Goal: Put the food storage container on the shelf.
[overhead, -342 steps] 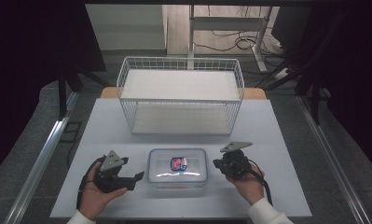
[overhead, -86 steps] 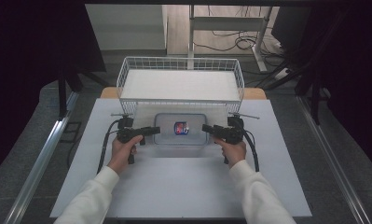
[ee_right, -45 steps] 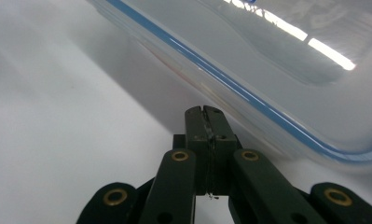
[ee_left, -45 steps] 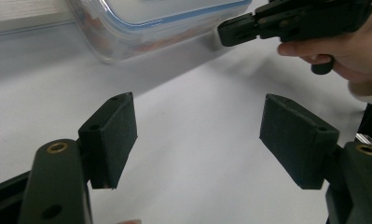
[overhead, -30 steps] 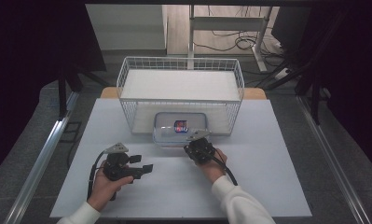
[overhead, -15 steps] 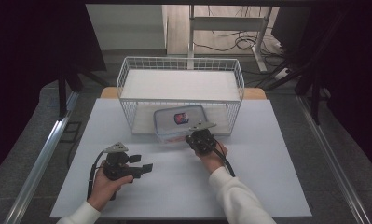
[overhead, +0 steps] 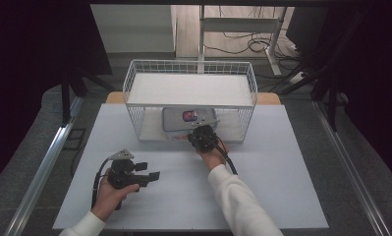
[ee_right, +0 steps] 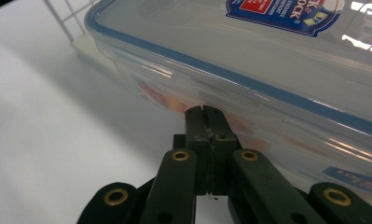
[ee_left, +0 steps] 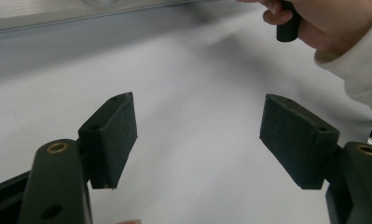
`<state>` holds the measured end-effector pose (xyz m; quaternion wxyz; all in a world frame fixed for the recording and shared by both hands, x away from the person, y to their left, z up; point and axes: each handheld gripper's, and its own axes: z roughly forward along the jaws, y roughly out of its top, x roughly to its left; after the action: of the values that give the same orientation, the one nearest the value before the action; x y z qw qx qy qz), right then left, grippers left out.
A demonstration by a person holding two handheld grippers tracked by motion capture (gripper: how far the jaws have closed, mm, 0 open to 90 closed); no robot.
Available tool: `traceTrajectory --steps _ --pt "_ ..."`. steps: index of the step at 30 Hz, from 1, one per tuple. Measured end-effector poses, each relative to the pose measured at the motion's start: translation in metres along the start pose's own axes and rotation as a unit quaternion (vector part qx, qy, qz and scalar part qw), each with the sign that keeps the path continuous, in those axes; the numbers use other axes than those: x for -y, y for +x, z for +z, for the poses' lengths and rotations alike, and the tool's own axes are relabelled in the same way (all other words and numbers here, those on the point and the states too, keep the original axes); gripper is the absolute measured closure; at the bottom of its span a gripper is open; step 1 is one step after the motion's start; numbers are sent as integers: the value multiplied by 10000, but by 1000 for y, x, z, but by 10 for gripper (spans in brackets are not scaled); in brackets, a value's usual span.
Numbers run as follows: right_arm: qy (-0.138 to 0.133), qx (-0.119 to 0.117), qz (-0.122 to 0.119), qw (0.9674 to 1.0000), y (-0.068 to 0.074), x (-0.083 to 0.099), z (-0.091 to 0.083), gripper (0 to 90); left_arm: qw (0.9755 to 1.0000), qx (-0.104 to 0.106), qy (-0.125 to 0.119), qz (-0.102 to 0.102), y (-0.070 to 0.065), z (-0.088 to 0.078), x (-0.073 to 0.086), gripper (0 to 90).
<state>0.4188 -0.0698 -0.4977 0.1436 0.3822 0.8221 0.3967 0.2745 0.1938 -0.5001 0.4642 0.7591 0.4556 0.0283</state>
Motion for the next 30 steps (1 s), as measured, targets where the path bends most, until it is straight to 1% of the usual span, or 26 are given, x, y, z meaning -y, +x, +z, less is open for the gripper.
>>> traceTrajectory --steps 6,11,15,17,18,19,21,22,23,26,27,28,29,30 --pt "-64 30 131 9999 -4 -4 8 889 10000 -18 -6 -3 1 -1 0 275" --pt "-124 33 185 9997 -4 -4 10 889 10000 -19 11 12 0 0 1 274" --pt "-110 12 228 9997 -3 -4 9 889 10000 -20 -5 2 1 -2 1 274" --pt "-86 -19 204 9998 -2 -4 7 889 10000 -22 -28 -7 1 -3 1 274" --pt "-91 -60 187 9998 0 -3 3 889 10000 -21 -33 -10 1 -3 1 274" --pt "-84 -65 111 9999 0 -2 0 889 10000 -23 -41 -6 1 -4 1 274" --pt "-61 -102 11 9999 2 0 -11 889 10000 -25 -47 -12 0 -4 1 275" --pt "-83 -109 -81 9999 2 2 -21 889 10000 -28 -47 -10 0 -4 1 275" --pt "-89 -115 -138 9998 2 4 -27 889 10000 -34 -45 -8 0 -4 1 275" --pt "-37 -212 -315 9993 0 14 -57 889 10000 -55 -39 1 -1 -4 1 275" --pt "-38 -237 -363 9991 0 17 -65 889 10000 -61 -37 6 -1 -4 1 275" --pt "-26 -314 -411 9987 0 24 -78 889 10000 -59 -36 8 -2 -4 1 274" --pt "-32 -368 -434 9984 0 29 -85 889 10000 -65 -35 14 -3 -4 1 275" --pt "-37 -455 -489 9978 -1 38 -99 889 10000 -62 -38 14 -3 -4 1 275"
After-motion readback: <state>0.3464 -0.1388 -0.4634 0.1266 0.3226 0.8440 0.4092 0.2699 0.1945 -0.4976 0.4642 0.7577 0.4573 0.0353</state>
